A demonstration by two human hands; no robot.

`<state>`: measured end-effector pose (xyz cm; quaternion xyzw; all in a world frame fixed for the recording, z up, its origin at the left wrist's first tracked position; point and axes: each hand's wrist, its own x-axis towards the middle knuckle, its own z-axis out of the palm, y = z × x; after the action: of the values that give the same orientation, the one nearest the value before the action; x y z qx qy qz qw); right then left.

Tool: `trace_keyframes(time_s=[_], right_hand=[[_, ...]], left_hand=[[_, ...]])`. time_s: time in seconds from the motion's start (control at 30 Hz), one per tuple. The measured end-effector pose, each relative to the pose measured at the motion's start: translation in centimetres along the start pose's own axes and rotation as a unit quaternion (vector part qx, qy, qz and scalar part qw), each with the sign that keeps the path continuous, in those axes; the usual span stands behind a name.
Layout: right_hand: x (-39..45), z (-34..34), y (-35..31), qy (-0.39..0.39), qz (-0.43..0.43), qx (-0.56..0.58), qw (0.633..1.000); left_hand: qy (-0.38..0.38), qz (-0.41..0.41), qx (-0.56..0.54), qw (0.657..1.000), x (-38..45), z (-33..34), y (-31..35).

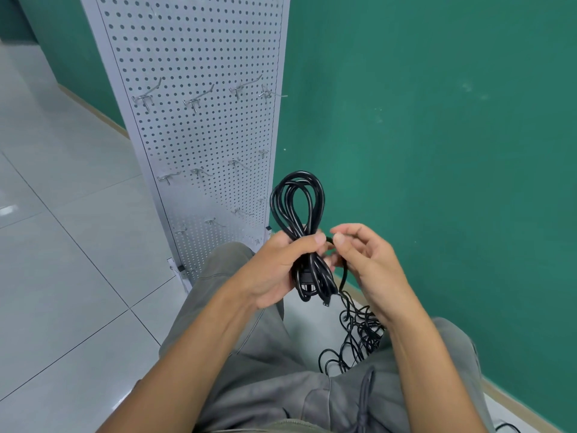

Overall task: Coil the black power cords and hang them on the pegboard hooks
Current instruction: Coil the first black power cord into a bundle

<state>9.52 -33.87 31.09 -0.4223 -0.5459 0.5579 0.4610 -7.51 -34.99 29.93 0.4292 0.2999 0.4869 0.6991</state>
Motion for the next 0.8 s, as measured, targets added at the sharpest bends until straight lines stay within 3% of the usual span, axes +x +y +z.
trace_keyframes(time_s=[0.2,0.3,0.5,0.67,0.8], right_hand=[[0.0,-1.4,2.9,-0.044,0.075,-0.092,0.992],[0.2,-1.1,3.6,-0.025,0.064,-0.104,0.992],[0.1,-0.9,1.6,0.037,0.025,0.001,0.999],[-0.2,1.0,-1.1,0.041,-0.008,0.038,0.998],[0.0,2.8,-2.4,0.082,-0.013,0.054,0.995]], left_hand=[[0.040,0.040,-0.096,0.994,0.3,-1.3,1.1],[0.066,0.043,-0.108,0.991,0.4,-1.9,1.4],[0.171,0.016,0.046,0.984,0.6,-3.0,1.5],[0.173,-0.025,0.126,0.977,0.8,-3.4,0.8],[0.161,0.017,0.265,0.951,1.0,-2.6,-0.3]])
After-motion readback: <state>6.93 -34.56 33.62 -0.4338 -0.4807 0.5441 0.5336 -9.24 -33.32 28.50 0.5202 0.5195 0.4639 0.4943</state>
